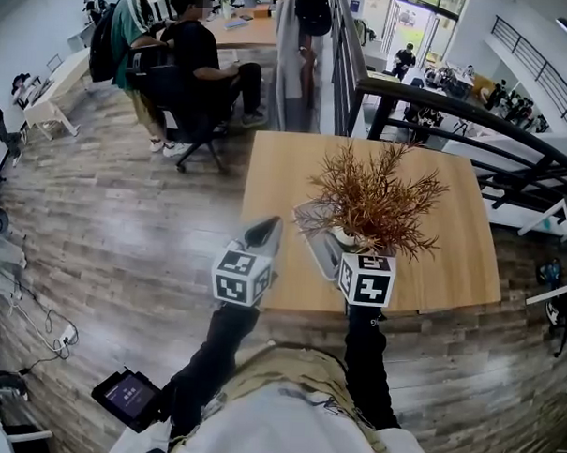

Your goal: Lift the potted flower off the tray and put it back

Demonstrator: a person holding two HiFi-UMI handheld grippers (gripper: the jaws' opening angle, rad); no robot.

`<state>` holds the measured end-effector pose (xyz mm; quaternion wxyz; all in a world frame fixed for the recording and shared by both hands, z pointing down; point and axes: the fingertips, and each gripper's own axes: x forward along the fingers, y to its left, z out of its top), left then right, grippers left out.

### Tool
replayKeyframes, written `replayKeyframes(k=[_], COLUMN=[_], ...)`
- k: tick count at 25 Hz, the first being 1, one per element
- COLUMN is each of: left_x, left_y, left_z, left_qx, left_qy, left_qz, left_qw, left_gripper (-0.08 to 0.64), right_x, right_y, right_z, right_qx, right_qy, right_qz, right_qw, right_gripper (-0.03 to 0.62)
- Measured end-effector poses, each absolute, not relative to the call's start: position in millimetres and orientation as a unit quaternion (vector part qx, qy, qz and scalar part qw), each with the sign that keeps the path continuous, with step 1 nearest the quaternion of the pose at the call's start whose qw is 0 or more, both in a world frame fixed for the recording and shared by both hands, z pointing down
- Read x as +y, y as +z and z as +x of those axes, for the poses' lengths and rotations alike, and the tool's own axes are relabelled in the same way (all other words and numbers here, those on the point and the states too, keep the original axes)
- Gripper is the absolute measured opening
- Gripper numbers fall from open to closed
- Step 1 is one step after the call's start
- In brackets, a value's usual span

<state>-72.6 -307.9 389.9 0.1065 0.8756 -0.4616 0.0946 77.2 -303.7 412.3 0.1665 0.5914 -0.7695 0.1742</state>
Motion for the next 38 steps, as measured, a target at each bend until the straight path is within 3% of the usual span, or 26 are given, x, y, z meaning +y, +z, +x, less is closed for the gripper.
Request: replayKeyframes(k=[23, 38], left_x=[-299, -286], left_y=[448, 521], left_z=[-71, -82], left_qx=[-0.452, -0.439], left_qy=[0.143, 0.187], left_qz=[0.869, 0.857], left_qw=[0.140, 0.194], left_gripper=[0.002, 0.002], right_x=[-296, -284], right_y=[477, 604], right_z=[83, 78], right_qx=[-0.762, -0.746], right_qy=[0.211, 0.261], right_qz=[0.584, 0.569], right_qw=[0.184, 0.230], right_gripper=[0.483, 0.483])
